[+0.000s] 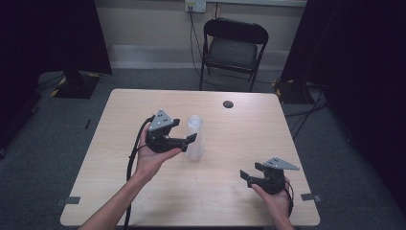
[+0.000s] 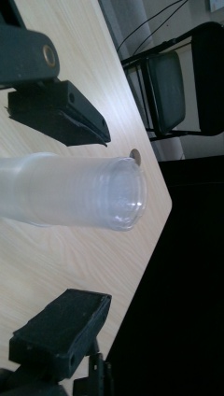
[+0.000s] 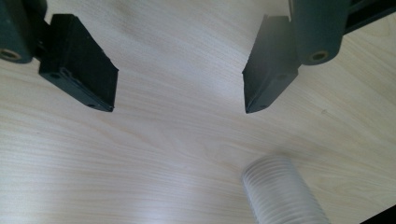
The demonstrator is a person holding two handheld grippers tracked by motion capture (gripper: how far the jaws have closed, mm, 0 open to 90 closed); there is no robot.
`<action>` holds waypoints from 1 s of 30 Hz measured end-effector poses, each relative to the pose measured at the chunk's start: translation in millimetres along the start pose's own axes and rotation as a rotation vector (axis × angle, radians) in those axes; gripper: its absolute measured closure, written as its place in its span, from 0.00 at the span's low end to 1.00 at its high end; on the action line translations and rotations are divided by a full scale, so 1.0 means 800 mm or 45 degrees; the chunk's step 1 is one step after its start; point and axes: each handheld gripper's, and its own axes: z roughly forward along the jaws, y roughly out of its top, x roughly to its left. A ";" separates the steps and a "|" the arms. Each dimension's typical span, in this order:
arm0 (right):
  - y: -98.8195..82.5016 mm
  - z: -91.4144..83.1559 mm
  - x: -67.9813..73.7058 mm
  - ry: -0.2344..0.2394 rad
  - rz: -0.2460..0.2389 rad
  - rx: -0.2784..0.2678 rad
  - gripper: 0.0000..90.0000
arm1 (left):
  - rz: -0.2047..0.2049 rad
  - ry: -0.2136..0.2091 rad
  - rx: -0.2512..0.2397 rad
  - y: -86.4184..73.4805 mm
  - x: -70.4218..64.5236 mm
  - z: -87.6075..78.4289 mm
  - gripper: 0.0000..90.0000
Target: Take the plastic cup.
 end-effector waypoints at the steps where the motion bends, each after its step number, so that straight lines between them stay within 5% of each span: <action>1: 0.000 -0.001 0.000 -0.004 -0.002 -0.002 0.29 | 0.005 -0.001 -0.001 0.001 0.001 0.003 0.21; 30: -0.005 0.001 -0.001 -0.002 0.017 0.020 0.28 | -0.021 0.020 0.111 -0.027 0.027 0.079 0.18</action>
